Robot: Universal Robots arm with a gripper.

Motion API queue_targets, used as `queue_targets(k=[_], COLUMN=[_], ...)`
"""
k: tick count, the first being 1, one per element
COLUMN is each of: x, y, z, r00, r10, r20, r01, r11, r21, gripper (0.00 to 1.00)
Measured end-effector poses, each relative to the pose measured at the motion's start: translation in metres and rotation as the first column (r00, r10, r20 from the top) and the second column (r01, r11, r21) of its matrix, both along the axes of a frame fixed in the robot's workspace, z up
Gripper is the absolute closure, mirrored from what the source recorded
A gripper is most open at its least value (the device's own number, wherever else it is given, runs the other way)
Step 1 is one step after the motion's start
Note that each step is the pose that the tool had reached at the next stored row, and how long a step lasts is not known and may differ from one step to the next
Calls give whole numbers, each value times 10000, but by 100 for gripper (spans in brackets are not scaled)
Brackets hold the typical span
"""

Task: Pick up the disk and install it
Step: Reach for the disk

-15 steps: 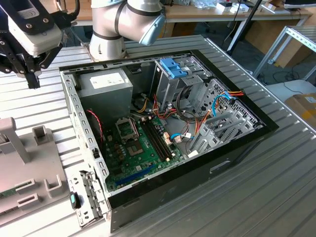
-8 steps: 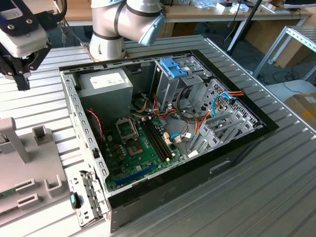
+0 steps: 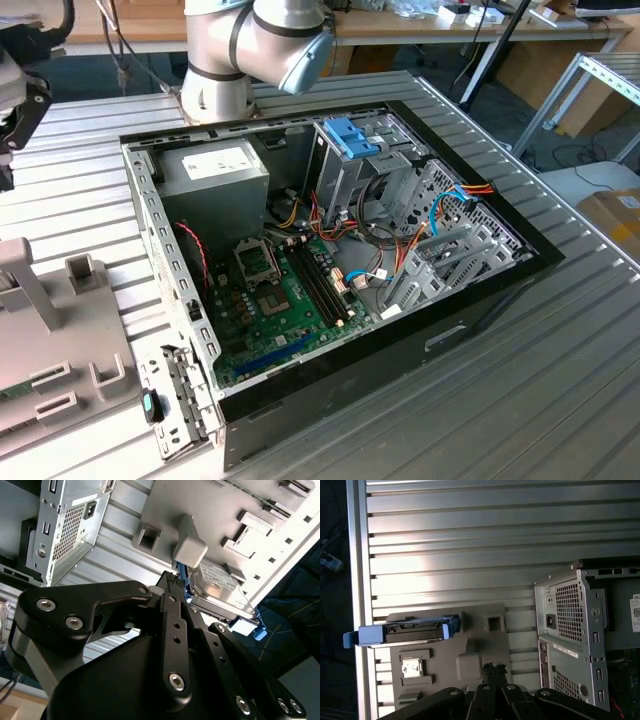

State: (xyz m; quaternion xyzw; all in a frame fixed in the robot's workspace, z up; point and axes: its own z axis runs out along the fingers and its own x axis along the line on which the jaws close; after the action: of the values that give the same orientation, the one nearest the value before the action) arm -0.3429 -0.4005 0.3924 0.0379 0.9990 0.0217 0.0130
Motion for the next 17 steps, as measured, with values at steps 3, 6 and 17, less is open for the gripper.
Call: queue_targets(k=[3, 6, 17], x=[-96, -169, -336], y=[0, 0, 0], z=[-1, -1, -3], r00=[10000, 10000, 10000], r10=[0, 1, 1], r20=[1, 0, 1], r01=[0, -1, -1], r11=[10000, 10000, 10000], r21=[1, 0, 1], gripper=[89, 89, 89])
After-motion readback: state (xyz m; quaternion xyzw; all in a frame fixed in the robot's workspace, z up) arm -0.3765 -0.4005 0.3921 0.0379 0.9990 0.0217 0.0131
